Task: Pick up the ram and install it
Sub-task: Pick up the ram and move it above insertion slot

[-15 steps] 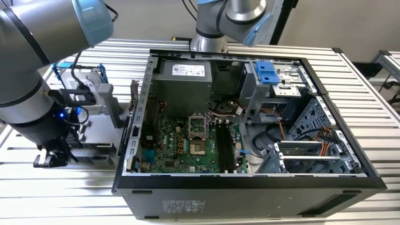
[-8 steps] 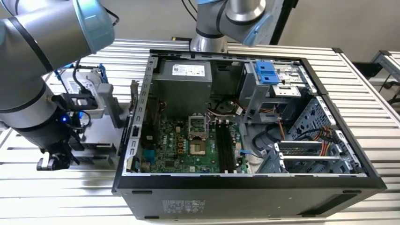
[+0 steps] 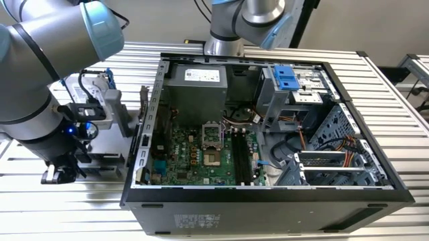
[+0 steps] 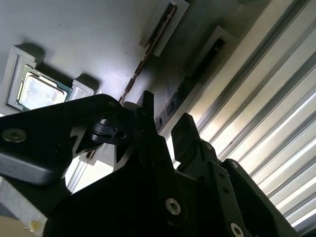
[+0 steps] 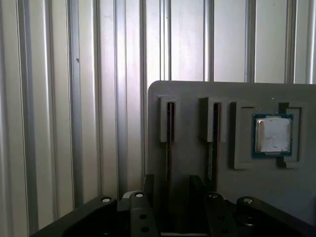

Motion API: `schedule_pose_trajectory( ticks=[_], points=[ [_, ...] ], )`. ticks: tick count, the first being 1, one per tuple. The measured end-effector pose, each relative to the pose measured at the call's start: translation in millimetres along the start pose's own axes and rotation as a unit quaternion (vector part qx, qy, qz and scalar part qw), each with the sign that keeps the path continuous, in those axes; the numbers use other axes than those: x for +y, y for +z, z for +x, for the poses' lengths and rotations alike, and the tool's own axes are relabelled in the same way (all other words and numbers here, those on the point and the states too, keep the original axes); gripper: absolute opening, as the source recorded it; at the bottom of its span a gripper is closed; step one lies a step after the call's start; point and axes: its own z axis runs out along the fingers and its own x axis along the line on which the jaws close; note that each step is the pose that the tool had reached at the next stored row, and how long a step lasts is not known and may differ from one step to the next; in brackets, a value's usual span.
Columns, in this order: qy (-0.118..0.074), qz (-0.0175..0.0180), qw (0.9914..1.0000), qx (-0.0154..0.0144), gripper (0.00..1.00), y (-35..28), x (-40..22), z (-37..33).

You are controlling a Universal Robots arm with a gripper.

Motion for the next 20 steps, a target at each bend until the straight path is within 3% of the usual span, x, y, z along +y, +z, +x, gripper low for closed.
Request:
schedule_pose_trajectory(
  ticks=[14,15,20],
  points=[
    [0.0,0.0001,1.0,-0.0001,1.0,2.4,0.0,0.2],
    [0.0,0.0001,1.0,-0.0001,0.0,2.4,0.0,0.2],
    [0.0,0.0001,1.0,-0.0001,0.0,2.4,0.0,0.2]
  ],
)
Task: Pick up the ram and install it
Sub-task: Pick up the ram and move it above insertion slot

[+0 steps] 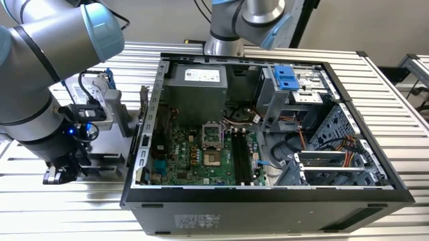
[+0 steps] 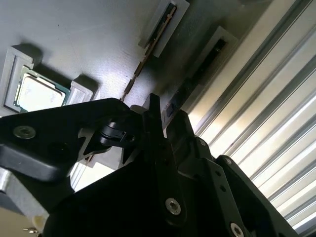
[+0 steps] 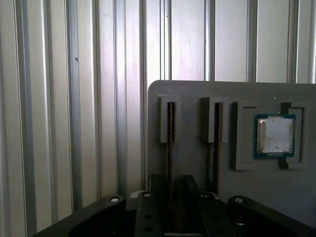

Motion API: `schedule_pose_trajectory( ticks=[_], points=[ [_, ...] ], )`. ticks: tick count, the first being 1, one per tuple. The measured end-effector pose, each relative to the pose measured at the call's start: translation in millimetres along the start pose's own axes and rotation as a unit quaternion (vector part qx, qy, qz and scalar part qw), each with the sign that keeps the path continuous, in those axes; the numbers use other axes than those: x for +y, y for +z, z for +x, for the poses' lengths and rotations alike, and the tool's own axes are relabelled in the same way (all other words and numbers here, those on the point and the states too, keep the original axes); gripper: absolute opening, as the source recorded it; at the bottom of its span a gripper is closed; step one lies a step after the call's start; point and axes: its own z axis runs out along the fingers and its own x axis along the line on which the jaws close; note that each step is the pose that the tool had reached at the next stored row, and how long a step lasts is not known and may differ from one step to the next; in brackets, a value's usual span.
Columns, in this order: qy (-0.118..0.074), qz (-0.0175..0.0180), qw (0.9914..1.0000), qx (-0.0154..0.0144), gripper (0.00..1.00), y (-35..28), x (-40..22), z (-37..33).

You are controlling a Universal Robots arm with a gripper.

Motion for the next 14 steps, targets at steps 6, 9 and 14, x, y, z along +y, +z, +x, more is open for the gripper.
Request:
schedule_pose_trajectory(
  ticks=[6,9,14],
  points=[
    [0.0,0.0,1.0,0.0,0.0,0.0,0.1,0.0],
    [0.0,0.0,1.0,0.0,0.0,0.0,0.1,0.0],
    [0.0,0.0,1.0,0.0,0.0,0.0,0.2,0.0]
  ],
)
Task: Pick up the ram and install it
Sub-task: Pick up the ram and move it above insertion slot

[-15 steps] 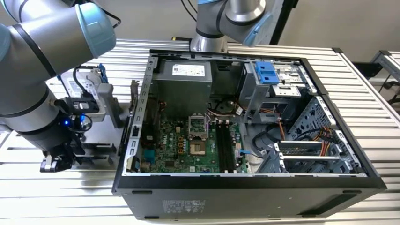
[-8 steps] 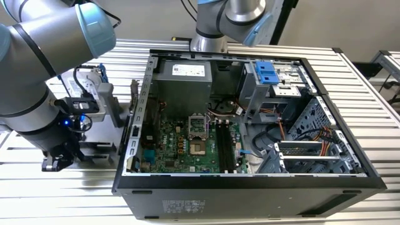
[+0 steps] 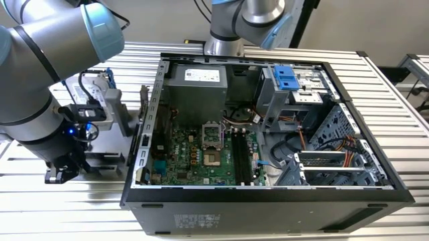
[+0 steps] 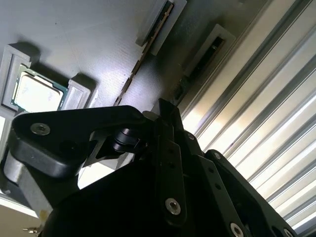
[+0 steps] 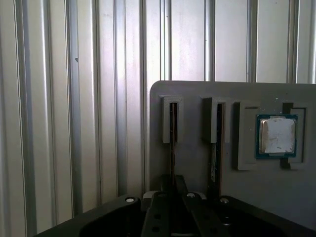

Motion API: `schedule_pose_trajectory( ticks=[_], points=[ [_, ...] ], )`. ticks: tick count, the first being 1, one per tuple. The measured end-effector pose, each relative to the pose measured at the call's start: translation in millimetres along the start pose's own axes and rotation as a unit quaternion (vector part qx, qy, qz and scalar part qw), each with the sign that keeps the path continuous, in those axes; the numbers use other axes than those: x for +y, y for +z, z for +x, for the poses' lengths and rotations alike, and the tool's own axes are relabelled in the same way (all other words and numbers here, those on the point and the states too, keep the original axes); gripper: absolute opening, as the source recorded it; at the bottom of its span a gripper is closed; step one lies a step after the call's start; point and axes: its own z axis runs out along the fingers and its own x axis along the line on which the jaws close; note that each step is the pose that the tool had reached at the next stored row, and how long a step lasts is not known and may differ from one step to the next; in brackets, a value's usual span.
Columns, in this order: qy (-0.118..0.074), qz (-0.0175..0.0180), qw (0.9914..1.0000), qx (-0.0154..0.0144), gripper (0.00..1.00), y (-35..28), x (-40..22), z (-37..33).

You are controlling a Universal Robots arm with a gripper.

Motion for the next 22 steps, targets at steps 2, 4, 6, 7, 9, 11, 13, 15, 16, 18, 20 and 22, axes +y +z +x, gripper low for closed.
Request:
schedule_pose_trajectory(
  ticks=[2,4,6,7,9,11,13,15,16,18,20,22],
  points=[
    [0.0,0.0,1.0,0.0,0.0,0.0,0.0,0.0],
    [0.0,0.0,1.0,0.0,0.0,0.0,0.0,0.0],
    [0.0,-0.0001,1.0,0.0003,0.0,-0.9,0.2,0.0],
    [0.0,0.0,1.0,0.0003,0.0,-2.0,0.1,-0.1],
    [0.0,0.0,1.0,0.0003,0.0,-5.1,0.1,-0.4],
    [0.0,0.0,1.0,0.0003,0.0,-9.1,0.1,-0.7],
    [0.0,0.0,1.0,0.0003,0.0,-13.5,0.1,-1.0],
    [0.0,0.0,1.0,0.0003,0.0,-17.5,0.1,-1.3],
    [0.0,0.0,1.0,0.0003,0.0,-18.8,0.1,-1.4],
    [0.0,0.0,1.0,0.0003,0.0,-20.7,0.2,-1.5],
    [0.0,0.0,1.0,0.0003,0.0,-22.6,0.2,-1.7],
    [0.0,0.0,1.0,0.0003,0.0,-24.7,0.2,-1.8]
  ],
)
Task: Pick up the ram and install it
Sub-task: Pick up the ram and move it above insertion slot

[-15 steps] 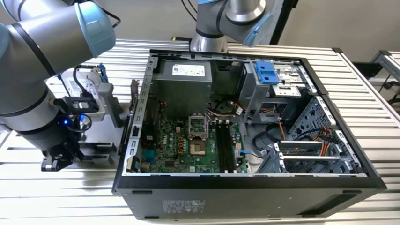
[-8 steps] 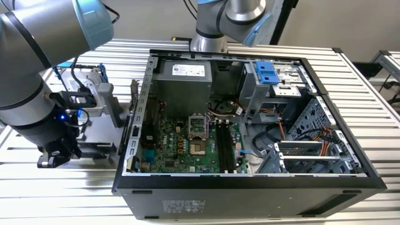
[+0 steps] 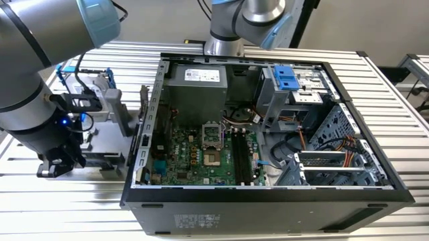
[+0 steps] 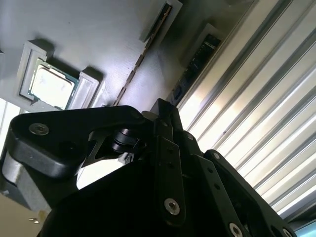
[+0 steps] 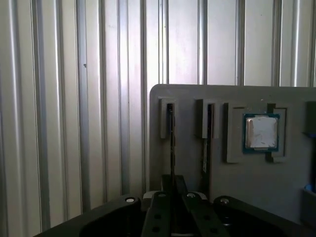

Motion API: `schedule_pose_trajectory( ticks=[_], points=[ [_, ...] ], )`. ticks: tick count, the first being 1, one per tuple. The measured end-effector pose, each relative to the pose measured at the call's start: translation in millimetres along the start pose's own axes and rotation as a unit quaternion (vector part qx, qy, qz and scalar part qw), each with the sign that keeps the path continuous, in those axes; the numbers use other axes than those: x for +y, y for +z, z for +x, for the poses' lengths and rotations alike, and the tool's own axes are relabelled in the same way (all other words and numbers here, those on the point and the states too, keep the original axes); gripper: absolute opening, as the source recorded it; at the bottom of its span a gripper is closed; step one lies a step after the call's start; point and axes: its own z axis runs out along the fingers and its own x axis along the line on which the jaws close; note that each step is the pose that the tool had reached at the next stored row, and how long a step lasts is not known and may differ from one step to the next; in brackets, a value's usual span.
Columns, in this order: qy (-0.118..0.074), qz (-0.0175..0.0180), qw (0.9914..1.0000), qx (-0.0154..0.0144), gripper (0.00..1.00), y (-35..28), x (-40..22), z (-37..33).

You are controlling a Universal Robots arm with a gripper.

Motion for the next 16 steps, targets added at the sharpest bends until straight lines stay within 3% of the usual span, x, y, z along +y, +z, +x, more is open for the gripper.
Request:
schedule_pose_trajectory(
  ticks=[9,12,16],
  points=[
    [0.0,-0.0001,1.0,0.0,0.0,-1.9,0.2,-0.1],
    [0.0,0.0,1.0,-0.0001,0.0,-6.1,0.3,-0.5],
    [0.0,0.0,1.0,0.0,0.0,-17.0,0.3,-1.2]
  ],
)
